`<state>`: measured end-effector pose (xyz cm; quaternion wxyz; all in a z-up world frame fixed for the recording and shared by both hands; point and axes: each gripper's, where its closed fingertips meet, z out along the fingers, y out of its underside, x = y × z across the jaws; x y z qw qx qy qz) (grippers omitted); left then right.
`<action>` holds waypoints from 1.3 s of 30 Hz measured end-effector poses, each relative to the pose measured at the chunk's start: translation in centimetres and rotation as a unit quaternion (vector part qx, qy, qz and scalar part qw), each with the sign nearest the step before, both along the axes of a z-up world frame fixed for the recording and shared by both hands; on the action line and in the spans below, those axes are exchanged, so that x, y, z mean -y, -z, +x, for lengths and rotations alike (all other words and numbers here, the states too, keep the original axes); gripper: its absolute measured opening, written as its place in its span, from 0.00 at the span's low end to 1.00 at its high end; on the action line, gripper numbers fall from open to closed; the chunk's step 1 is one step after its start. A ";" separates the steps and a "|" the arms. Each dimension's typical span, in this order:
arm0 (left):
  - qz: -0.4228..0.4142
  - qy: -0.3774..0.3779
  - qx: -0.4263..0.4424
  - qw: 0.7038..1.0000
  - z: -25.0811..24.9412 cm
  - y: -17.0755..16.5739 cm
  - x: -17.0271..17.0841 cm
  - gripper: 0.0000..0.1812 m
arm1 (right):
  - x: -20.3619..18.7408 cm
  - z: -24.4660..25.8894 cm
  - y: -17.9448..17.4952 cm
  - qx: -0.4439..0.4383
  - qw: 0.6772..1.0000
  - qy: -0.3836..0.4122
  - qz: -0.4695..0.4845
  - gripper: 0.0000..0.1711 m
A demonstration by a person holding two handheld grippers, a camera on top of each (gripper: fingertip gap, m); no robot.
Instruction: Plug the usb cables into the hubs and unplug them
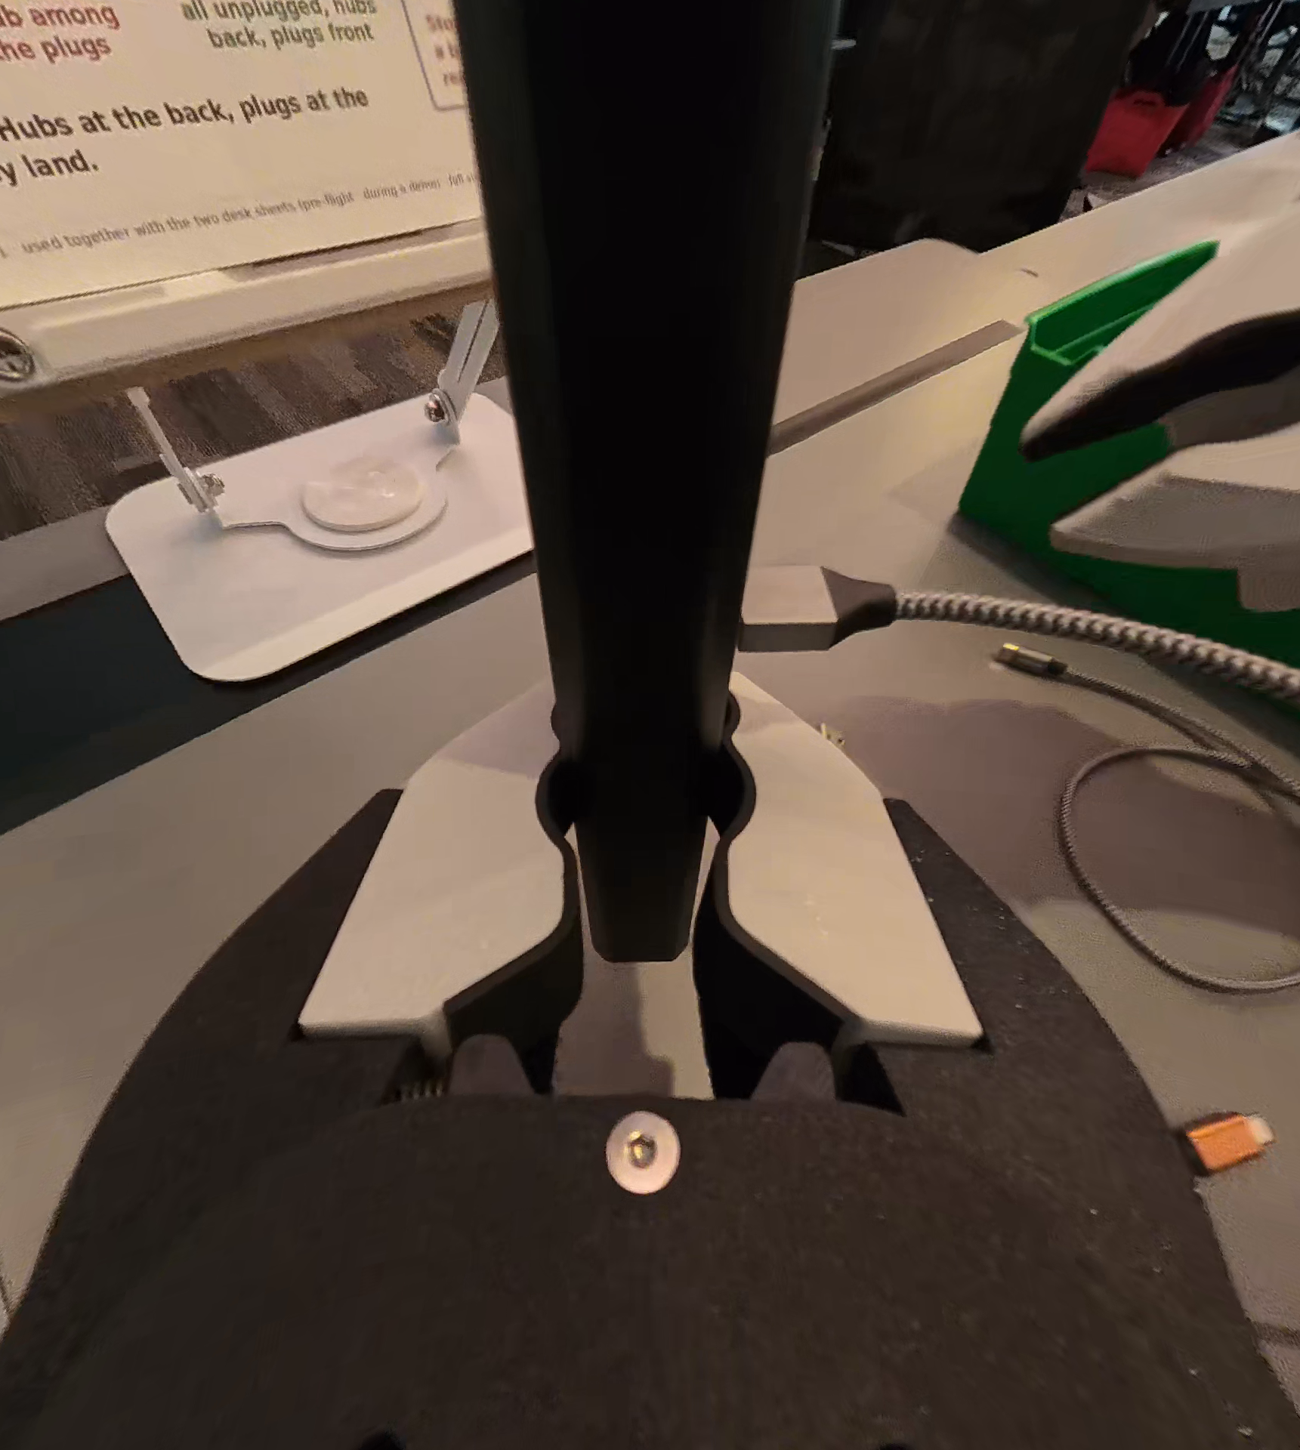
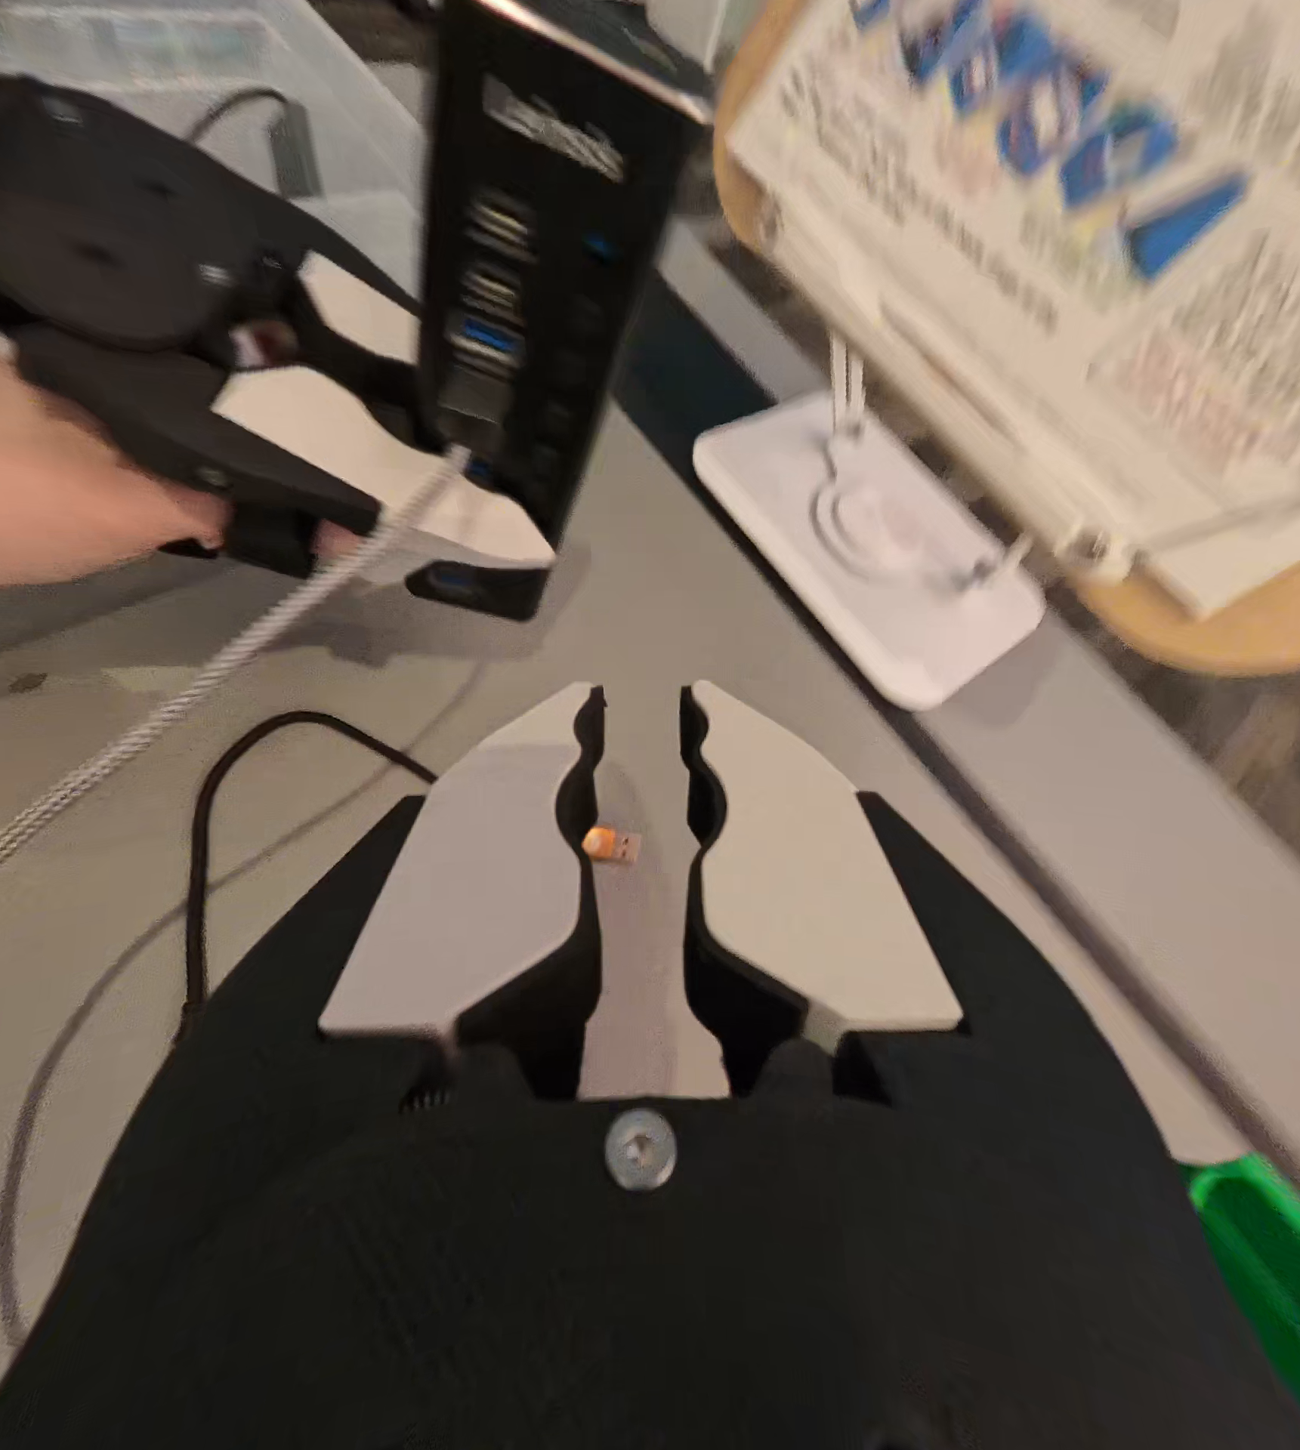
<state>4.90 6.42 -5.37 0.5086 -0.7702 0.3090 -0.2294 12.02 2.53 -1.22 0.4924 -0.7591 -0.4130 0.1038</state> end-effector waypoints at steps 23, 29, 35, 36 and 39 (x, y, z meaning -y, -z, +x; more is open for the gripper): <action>-0.039 0.027 0.011 0.999 -0.7 4.2 0.0 0.16 | 0.0 -2.5 12.1 0.073 0.986 -0.095 -0.119 0.16; 0.010 0.109 0.092 0.990 1.6 0.4 2.1 0.17 | -1.6 -2.3 3.8 -0.234 0.960 -0.057 -0.140 0.27; 0.058 0.154 0.032 0.986 2.8 0.9 3.3 0.17 | -2.0 -3.2 1.5 -0.416 0.861 -0.028 -0.292 0.44; 0.068 0.166 0.027 0.983 3.2 0.8 3.8 0.17 | -1.8 -3.7 1.6 -0.429 0.846 -0.031 -0.314 0.44; 0.078 0.164 0.020 0.983 3.5 0.6 3.9 0.17 | -1.9 -3.8 1.5 -0.444 0.840 -0.022 -0.310 0.37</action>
